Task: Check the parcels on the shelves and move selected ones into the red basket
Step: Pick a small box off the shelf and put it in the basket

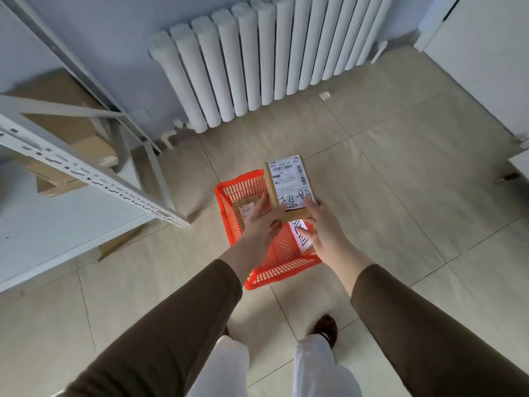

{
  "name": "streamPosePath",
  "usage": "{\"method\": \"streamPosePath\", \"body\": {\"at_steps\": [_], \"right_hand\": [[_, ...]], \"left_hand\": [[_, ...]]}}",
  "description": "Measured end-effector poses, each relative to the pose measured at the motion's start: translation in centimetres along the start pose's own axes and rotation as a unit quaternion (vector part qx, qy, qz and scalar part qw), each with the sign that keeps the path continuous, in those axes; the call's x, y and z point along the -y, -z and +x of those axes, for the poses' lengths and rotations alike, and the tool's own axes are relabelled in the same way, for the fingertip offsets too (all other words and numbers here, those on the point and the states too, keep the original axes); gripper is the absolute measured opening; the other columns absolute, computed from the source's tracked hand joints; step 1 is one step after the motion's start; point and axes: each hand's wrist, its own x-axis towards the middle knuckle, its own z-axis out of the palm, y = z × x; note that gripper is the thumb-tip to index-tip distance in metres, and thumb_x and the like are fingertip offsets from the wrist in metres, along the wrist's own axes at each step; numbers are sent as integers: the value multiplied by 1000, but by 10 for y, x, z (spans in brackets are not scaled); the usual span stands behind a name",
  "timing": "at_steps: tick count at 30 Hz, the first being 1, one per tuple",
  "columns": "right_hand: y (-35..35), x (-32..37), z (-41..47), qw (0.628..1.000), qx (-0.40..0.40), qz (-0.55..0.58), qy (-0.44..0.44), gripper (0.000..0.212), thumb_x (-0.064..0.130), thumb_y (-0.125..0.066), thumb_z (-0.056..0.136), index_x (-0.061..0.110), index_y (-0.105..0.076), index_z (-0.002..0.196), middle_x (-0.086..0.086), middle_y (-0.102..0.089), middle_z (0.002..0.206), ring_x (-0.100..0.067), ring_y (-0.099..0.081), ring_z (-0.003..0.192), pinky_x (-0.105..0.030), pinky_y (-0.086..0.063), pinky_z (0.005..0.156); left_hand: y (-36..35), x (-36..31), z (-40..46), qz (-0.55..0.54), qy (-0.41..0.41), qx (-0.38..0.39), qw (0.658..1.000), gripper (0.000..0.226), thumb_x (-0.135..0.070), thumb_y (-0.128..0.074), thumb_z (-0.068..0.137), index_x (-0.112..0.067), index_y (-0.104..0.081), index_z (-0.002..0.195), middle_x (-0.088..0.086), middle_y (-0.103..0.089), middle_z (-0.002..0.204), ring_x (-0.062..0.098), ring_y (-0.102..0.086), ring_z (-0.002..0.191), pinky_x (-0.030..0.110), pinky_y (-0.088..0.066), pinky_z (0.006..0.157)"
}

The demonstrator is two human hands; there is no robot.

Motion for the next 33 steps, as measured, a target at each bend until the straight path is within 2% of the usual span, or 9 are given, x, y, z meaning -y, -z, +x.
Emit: {"method": "streamPosePath", "body": {"at_steps": [5, 9, 11, 13, 17, 22, 26, 29, 33], "right_hand": [[27, -61, 78, 1000, -22, -8, -5, 37, 36, -65, 99, 20, -62, 133, -3, -72, 125, -18, -66, 122, -43, -51, 110], [41, -122, 139, 997, -10, -73, 7, 36, 52, -60, 93, 33, -63, 123, -13, -58, 146, -27, -57, 135, -48, -46, 115], [46, -149, 168, 998, -10, -59, -3, 50, 53, -61, 92, 24, -62, 132, -14, -55, 151, -29, -55, 138, -44, -46, 114], [50, -172, 191, 1000, -9, -26, 0, 47, 41, -60, 100, 13, -61, 137, -9, -64, 142, -25, -62, 131, -37, -51, 104], [54, -220, 238, 999, -16, 34, -22, 28, 32, -66, 98, 19, -73, 123, -6, -77, 120, -23, -73, 114, -36, -56, 97], [58, -258, 293, 990, -30, 129, -58, 15, 28, -69, 98, 26, -76, 111, -6, -79, 116, -24, -75, 111, -40, -56, 102], [57, -286, 336, 975, -47, 171, -133, 49, 46, -76, 90, 17, -71, 129, -7, -78, 118, -22, -70, 117, -35, -58, 90], [57, -304, 368, 976, -42, 148, -154, 47, 51, -73, 90, 18, -72, 124, -9, -78, 117, -24, -70, 113, -36, -56, 88], [57, -320, 397, 977, -36, 141, -155, 44, 49, -70, 93, 18, -72, 125, -13, -77, 119, -26, -71, 109, -41, -56, 93]], "left_hand": [[22, 67, 76, -72, -6, -25, 997, 51, -13, -71, 97, -18, -58, 146, 8, -74, 133, 27, -65, 130, 40, -50, 113], [43, 118, 133, -92, 8, -70, 993, 34, -29, -72, 98, -18, -65, 130, 5, -78, 121, 23, -67, 125, 32, -52, 103], [51, 142, 159, -105, 25, -67, 992, 34, -39, -70, 98, -22, -63, 127, 5, -75, 121, 20, -65, 120, 34, -48, 107], [58, 163, 186, -125, 41, -60, 989, 37, -43, -67, 99, -20, -65, 128, 6, -73, 125, 20, -64, 122, 37, -43, 117], [78, 201, 247, -156, 50, -56, 985, 50, -46, -66, 100, -10, -68, 135, 11, -73, 133, 24, -63, 131, 39, -41, 121], [100, 233, 318, -206, 74, -67, 973, 49, -47, -68, 97, -10, -75, 127, 10, -75, 131, 23, -67, 125, 39, -44, 118], [115, 250, 361, -241, 83, -73, 964, 47, -49, -72, 93, -11, -77, 121, 9, -76, 128, 24, -66, 124, 41, -45, 116], [126, 261, 392, -303, 86, -79, 946, 55, -44, -80, 89, -10, -71, 132, 9, -72, 134, 25, -64, 129, 42, -48, 114], [144, 279, 426, -253, 72, -85, 961, 67, -48, -89, 73, -12, -75, 128, 10, -75, 129, 27, -65, 129, 46, -44, 119]]}}
